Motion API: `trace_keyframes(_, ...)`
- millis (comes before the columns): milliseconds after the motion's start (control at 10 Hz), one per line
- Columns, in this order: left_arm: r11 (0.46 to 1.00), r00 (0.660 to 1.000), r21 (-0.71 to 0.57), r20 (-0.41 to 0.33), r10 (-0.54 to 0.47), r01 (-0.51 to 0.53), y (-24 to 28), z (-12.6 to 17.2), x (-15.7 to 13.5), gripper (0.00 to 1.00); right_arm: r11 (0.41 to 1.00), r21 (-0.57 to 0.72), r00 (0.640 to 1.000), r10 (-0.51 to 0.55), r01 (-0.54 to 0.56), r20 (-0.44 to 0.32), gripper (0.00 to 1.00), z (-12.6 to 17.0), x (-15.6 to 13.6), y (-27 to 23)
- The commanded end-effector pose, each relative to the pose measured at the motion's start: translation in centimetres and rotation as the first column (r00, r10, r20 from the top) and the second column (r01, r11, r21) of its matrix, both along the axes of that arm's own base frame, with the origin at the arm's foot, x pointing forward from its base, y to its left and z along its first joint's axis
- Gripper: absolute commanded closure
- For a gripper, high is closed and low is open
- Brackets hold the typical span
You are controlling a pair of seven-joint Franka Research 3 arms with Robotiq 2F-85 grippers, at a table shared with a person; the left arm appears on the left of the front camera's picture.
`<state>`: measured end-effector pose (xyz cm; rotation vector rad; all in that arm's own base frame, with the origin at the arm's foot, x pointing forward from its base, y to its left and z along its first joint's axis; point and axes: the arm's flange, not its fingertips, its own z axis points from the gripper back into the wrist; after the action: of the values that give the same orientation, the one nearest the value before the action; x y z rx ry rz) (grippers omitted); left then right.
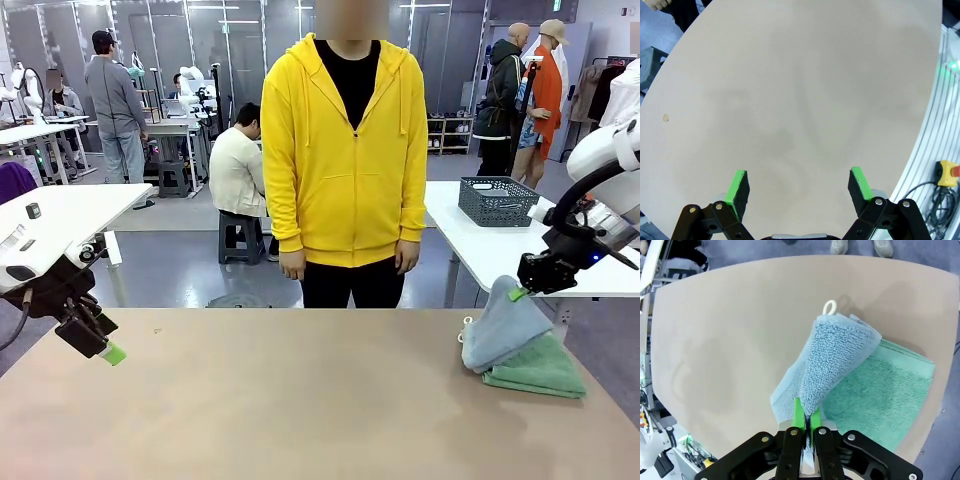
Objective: Fold the towels and place them in the basket.
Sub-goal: Stack the folded Towel with hook on the right side of the table.
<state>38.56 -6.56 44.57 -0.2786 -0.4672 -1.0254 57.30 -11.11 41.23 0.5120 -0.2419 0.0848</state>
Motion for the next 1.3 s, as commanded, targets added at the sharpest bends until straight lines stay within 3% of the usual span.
trace_keyframes(0,1.0,1.0,0.005,-0.006,0.01,-0.01,-0.2,0.0,0.1,0.0,0.999,-0.03,0.999,-0.028,0.028,-0.02,0.95,-0.4,0.4,-0.6)
trace_keyframes(600,1.0,1.0,0.005,-0.006,0.01,-0.01,-0.2,0.0,0.1,0.0,0.986,-0.114,0.99,-0.131,0.125,-0.049,0.95,-3.2,0.4,-1.4)
trace_keyframes(800,1.0,1.0,0.005,-0.006,0.01,-0.01,-0.2,0.0,0.1,0.0,0.978,-0.154,0.986,-0.154,0.143,-0.06,0.78,-3.9,0.3,-1.4)
trace_keyframes(900,1.0,1.0,0.005,-0.006,0.01,-0.01,-0.2,0.0,0.1,0.0,0.973,-0.175,0.984,-0.165,0.151,-0.067,0.59,-4.3,0.3,-1.3)
trace_keyframes(1000,1.0,1.0,0.005,-0.006,0.01,-0.01,-0.2,0.0,0.1,0.0,0.97,-0.188,0.983,-0.168,0.153,-0.068,0.5,-4.2,0.0,-1.1)
trace_keyframes(1100,1.0,1.0,0.005,-0.006,0.01,-0.01,-0.2,0.0,0.1,0.0,0.965,-0.205,0.982,-0.179,0.163,-0.063,0.31,-3.8,-0.4,-0.9)
trace_keyframes(1200,1.0,1.0,0.005,-0.006,0.01,-0.01,-0.2,0.0,0.1,0.0,0.958,-0.232,0.98,-0.188,0.171,-0.057,0.22,-3.3,-0.9,-0.5)
